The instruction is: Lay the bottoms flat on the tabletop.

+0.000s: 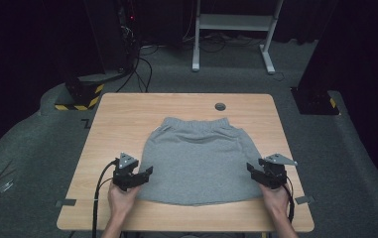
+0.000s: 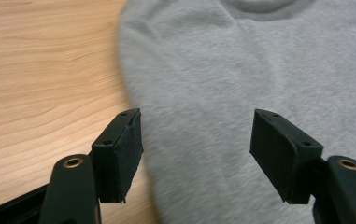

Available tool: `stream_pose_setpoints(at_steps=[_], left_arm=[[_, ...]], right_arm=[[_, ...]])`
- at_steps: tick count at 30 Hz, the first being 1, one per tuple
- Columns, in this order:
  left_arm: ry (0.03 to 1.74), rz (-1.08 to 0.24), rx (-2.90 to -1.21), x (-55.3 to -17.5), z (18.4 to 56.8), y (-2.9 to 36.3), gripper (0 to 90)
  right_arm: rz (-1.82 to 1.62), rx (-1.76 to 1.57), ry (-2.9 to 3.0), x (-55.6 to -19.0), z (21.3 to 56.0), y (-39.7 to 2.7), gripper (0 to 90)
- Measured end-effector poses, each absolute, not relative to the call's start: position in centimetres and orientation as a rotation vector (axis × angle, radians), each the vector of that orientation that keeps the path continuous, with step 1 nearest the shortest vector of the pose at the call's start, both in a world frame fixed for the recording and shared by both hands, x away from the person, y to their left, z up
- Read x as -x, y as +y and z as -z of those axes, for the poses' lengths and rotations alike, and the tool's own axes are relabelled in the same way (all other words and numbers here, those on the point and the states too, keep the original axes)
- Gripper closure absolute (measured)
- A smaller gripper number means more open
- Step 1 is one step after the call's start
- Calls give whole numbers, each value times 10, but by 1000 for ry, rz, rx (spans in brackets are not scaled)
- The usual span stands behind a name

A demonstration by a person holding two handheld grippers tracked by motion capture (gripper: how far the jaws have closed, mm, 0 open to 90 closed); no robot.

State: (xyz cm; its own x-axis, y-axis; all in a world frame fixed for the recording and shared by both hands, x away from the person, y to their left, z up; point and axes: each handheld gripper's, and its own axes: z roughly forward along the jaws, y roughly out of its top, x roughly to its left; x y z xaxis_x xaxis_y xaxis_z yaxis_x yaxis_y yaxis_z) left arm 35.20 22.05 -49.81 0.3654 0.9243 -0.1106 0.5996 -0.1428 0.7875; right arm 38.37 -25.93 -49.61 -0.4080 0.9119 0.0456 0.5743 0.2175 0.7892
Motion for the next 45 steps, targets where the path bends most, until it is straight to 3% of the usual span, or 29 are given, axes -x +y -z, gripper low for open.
stream_pose_setpoints(at_steps=[14, 25, 45], left_arm=[[1490, -558, -1755, -349, 508, 262, 342], [1566, -636, -1801, -355, 515, 273, 333], [1549, -694, -1844, -359, 528, 274, 253]], right_arm=[[-967, -1483, 1976, -376, 507, -300, 456], [-871, -1540, 1952, -379, 517, -316, 430], [-823, -1576, 1921, -383, 522, -320, 349]])
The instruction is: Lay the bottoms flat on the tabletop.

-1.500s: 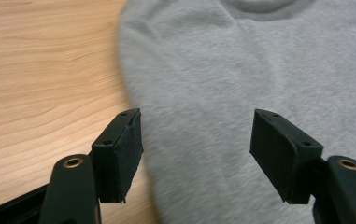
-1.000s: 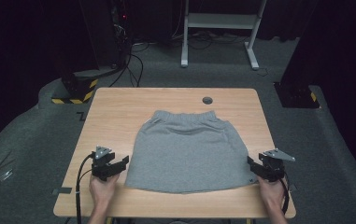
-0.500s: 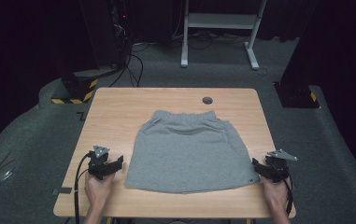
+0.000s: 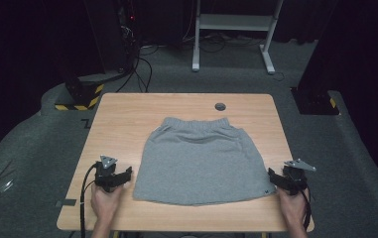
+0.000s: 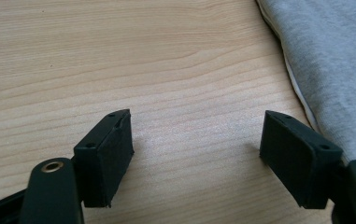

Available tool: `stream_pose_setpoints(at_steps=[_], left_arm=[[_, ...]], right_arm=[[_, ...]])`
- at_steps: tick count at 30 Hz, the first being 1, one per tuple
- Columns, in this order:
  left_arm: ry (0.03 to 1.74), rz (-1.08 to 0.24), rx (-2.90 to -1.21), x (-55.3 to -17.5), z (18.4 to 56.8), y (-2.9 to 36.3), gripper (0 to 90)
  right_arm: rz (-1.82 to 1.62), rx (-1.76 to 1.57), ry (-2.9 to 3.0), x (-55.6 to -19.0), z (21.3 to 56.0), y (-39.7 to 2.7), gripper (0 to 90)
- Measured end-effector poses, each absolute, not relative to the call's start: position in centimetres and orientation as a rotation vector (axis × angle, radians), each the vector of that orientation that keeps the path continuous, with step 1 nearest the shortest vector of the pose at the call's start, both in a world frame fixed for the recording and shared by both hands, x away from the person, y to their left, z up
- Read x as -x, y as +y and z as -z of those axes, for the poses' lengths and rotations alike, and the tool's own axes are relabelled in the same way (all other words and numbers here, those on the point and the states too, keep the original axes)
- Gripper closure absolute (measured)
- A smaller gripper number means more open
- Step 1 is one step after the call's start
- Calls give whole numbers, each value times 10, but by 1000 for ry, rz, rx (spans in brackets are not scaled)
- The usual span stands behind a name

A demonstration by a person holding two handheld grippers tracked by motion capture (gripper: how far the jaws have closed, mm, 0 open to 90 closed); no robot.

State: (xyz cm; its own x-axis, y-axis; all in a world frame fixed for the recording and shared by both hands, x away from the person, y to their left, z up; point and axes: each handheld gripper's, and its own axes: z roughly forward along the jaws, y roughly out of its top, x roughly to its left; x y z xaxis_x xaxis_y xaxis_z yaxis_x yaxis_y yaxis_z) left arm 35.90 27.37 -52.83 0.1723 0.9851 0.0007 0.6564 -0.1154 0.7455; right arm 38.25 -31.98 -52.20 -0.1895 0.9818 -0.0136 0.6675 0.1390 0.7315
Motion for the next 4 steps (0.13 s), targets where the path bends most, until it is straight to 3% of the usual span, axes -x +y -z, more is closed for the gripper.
stream_pose_setpoints(at_steps=[4], left_arm=[[1552, -692, -1846, -359, 528, 274, 244]], right_arm=[[-816, -1572, 1919, -382, 522, -320, 343]])
